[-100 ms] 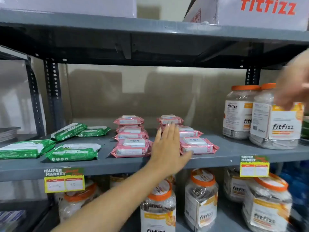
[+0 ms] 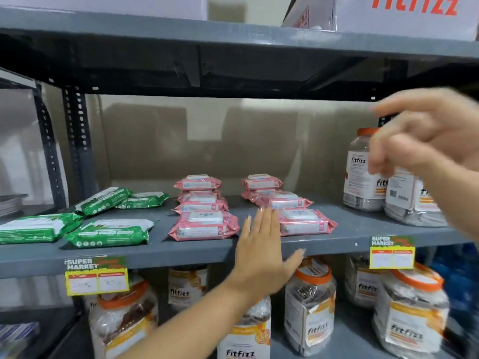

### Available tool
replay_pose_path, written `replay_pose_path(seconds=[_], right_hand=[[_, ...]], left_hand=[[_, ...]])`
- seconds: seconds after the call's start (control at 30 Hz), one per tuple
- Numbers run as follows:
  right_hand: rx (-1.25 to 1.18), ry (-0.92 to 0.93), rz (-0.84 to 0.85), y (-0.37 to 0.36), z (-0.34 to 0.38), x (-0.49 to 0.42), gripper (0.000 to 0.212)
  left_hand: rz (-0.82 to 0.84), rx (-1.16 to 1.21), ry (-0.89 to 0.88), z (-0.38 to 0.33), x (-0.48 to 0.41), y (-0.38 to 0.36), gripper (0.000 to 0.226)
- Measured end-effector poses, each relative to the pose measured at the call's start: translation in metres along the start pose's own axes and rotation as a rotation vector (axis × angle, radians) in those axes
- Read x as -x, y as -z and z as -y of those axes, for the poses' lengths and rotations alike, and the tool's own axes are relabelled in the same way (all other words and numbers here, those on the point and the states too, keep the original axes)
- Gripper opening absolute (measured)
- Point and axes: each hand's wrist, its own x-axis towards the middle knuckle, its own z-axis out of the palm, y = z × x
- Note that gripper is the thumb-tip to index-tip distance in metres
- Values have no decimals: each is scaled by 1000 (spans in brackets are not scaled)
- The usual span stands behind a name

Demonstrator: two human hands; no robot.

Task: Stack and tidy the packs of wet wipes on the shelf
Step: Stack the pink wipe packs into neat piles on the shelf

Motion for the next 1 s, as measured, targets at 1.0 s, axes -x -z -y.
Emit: replay_pose_path(seconds=[1.0], right_hand=[[594, -570, 821, -86, -171, -12, 58]], left_hand=[[-242, -367, 42, 9, 14, -41, 54]])
